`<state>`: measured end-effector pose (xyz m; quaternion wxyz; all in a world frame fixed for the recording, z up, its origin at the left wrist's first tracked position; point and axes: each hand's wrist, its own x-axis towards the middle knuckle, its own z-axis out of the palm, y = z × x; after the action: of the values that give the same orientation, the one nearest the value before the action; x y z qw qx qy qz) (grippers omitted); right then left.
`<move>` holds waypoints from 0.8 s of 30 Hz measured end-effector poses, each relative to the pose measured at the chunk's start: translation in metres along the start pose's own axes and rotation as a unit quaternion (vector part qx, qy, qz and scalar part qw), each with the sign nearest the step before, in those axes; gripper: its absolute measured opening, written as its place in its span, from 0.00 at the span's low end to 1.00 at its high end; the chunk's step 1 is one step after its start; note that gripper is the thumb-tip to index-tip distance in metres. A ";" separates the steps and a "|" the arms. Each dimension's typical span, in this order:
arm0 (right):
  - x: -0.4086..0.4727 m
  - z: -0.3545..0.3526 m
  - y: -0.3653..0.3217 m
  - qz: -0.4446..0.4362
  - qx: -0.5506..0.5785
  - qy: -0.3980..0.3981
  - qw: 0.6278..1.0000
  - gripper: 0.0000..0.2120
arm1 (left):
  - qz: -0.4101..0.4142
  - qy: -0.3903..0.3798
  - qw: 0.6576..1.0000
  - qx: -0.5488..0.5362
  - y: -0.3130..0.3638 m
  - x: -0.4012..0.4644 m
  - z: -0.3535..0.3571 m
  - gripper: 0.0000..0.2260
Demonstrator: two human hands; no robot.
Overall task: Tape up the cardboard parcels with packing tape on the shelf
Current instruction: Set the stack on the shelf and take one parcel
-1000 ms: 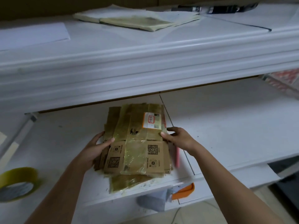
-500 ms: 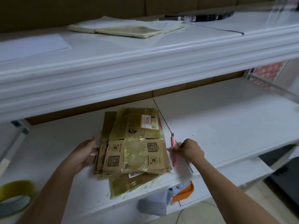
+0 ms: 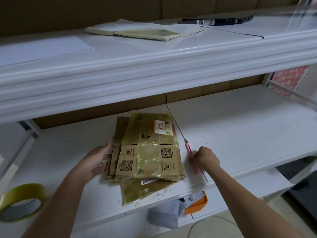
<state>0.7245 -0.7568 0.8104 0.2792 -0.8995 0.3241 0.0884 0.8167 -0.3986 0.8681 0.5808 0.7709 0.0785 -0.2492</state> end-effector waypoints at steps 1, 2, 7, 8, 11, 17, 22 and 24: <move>0.000 0.000 0.001 0.003 0.006 0.004 1.000 0.12 | 0.004 -0.013 1.000 -0.003 0.001 -0.001 0.002 0.41; 0.001 -0.002 0.002 0.005 0.016 0.006 1.000 0.12 | 0.011 -0.024 1.000 -0.008 0.003 -0.004 0.004 0.36; 0.000 -0.020 0.008 -0.019 0.094 0.034 0.995 0.20 | 0.025 -0.065 0.996 -0.047 0.002 0.000 0.016 0.40; -0.002 -0.026 0.009 -0.037 0.113 0.039 0.992 0.20 | 0.021 -0.057 0.997 -0.052 0.000 0.003 0.018 0.43; -0.009 -0.043 0.007 -0.078 0.178 0.035 0.980 0.14 | 0.016 -0.020 0.998 -0.055 -0.003 0.007 0.027 0.42; -0.015 -0.055 0.000 -0.083 0.337 -0.041 0.937 0.11 | 0.017 -0.014 0.998 -0.051 0.005 0.004 0.051 0.44; -0.017 -0.059 0.000 -0.091 0.364 -0.069 0.924 0.11 | 0.026 -0.036 0.997 -0.059 0.014 0.001 0.085 0.47; -0.017 -0.065 0.005 -0.099 0.351 -0.046 0.930 0.10 | 0.034 -0.045 0.997 -0.057 0.019 -0.001 0.103 0.48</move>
<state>0.7072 -0.7872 0.8681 0.5992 -0.7666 0.2301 -0.0177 0.7937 -0.5010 0.8636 0.6348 0.7269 0.0395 -0.2590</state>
